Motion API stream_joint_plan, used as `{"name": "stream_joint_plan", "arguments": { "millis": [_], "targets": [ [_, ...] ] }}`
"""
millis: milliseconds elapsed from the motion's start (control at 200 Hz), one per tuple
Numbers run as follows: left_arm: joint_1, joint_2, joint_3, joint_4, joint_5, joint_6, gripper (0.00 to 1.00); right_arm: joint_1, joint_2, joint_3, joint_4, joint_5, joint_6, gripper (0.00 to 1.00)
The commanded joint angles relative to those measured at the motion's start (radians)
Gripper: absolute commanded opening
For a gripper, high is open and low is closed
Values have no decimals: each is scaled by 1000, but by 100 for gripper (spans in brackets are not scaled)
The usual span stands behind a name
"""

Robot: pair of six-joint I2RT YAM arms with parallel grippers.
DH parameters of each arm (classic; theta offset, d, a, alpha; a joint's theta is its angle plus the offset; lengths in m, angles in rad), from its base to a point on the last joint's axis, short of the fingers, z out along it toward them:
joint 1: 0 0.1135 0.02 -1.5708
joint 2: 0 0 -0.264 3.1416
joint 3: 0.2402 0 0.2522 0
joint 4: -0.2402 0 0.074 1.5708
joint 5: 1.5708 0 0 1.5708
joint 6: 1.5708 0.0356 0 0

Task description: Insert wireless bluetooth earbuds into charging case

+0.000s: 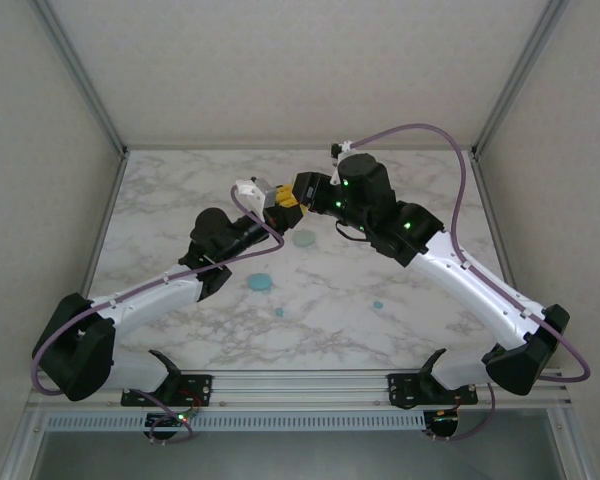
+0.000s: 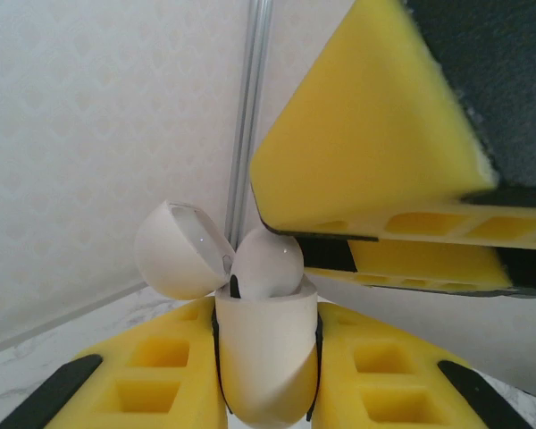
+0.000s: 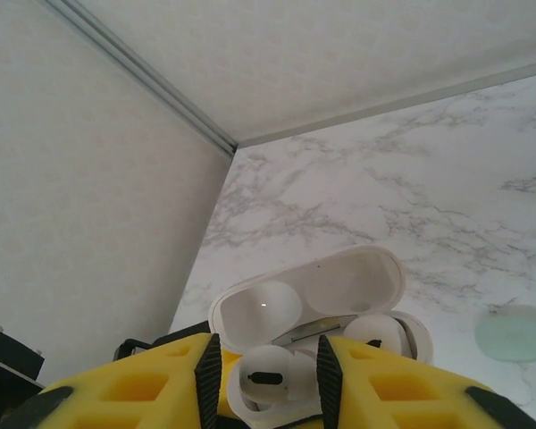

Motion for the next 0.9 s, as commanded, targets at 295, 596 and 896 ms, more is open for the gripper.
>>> {"name": "stream_joint_plan", "arguments": {
  "millis": [295,596,896],
  "targets": [
    [-9,-26,15,32,3,18,12,10,-58,74,-19,-76,-59,49],
    [-8,-46,23,-15,81,45,12,-78,-39,203,-227,-49,-157,49],
    [-8,-91,59,-115,196,95,12,-216,213,501,-531,-326,-212,53]
  ]
}}
